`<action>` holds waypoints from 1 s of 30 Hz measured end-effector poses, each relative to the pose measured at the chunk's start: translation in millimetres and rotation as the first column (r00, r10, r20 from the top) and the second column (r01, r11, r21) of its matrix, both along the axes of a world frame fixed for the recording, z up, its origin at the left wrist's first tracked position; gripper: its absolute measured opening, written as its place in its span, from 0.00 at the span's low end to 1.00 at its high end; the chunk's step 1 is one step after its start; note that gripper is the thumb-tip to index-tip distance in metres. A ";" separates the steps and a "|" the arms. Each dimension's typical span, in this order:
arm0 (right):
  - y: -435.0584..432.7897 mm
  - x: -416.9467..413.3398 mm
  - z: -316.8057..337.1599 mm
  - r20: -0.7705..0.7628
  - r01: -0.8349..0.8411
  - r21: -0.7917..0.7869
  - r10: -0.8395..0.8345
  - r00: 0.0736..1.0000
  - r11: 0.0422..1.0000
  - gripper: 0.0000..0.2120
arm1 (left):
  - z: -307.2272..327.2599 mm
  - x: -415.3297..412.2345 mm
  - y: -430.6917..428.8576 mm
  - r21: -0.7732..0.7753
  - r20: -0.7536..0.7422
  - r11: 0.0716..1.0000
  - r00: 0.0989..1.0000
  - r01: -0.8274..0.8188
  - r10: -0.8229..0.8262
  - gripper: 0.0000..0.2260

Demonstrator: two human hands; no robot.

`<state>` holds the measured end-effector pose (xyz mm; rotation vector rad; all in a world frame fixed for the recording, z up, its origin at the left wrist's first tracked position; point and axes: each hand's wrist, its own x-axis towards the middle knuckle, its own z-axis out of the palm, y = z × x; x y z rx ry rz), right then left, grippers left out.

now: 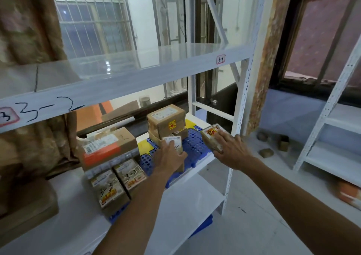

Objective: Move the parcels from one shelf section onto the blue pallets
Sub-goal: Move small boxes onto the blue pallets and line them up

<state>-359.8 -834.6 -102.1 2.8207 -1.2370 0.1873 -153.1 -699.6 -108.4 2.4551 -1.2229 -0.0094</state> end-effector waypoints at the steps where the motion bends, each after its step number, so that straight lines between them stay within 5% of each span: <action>1: -5.2 3.7 -2.3 0.004 -0.010 0.005 0.010 1.000 1.000 0.35 | -4.4 1.9 -6.4 -0.008 -0.010 1.000 1.000 -0.001 0.001 0.23; 9: -56.3 34.9 -28.1 -0.011 -0.149 0.088 0.151 0.988 0.985 0.34 | -52.3 -9.3 -52.9 -0.029 0.050 1.000 0.999 0.008 -0.006 0.23; 23: -151.3 69.8 -52.3 0.041 -0.455 0.171 0.455 0.890 0.874 0.30 | -62.9 -32.7 -110.1 0.046 -0.060 0.932 0.930 -0.360 0.362 0.27; 30: -152.3 70.3 -66.7 0.107 -0.445 0.259 0.433 0.895 0.857 0.33 | -74.7 -40.4 -113.3 0.070 -0.078 0.887 0.884 -0.456 0.461 0.29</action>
